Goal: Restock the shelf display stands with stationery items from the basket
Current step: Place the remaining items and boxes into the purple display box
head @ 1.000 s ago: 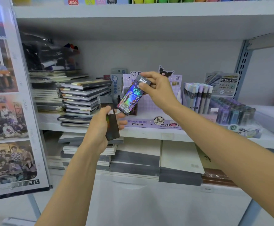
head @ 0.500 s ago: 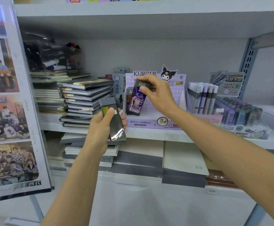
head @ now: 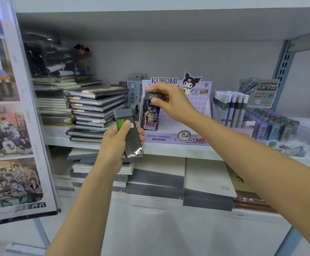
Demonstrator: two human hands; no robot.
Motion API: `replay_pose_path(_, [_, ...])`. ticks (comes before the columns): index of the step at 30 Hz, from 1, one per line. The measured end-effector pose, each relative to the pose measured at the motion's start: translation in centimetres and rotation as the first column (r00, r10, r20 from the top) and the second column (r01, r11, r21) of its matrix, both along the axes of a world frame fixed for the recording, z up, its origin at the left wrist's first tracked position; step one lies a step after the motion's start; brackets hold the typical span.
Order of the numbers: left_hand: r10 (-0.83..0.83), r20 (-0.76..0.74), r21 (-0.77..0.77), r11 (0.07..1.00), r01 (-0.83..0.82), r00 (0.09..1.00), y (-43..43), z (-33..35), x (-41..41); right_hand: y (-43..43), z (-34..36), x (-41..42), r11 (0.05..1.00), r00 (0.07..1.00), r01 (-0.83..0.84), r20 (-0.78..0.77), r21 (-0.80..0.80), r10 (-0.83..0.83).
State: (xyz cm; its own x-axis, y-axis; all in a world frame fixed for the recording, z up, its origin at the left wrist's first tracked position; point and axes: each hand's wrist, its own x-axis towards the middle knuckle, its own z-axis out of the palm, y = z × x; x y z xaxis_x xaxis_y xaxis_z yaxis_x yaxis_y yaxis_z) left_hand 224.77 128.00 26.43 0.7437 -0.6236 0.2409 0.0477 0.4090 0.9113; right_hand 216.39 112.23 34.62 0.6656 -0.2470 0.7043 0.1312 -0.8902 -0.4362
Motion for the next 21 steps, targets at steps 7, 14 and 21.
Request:
replay_pose_path(7, [0.011, 0.009, 0.019, 1.0, -0.011, 1.0, 0.1, 0.0, 0.1, -0.3, -0.6, 0.6, 0.983, 0.997, 0.07, -0.007, -0.172, -0.073])
replay_pose_path(14, [0.001, -0.001, 0.01, 1.0, -0.001, 1.0, 0.1, 0.0, 0.0, 0.5, -1.8, 1.2, 0.906, 0.971, 0.236, 0.049, -0.351, -0.235])
replay_pose_path(21, [-0.026, 0.054, 0.035, 0.999, 0.024, 0.998, 0.1, 0.3, -0.8, 1.2, -1.9, -0.4, 0.992, 0.988, 0.125, 0.1, -0.027, -0.122])
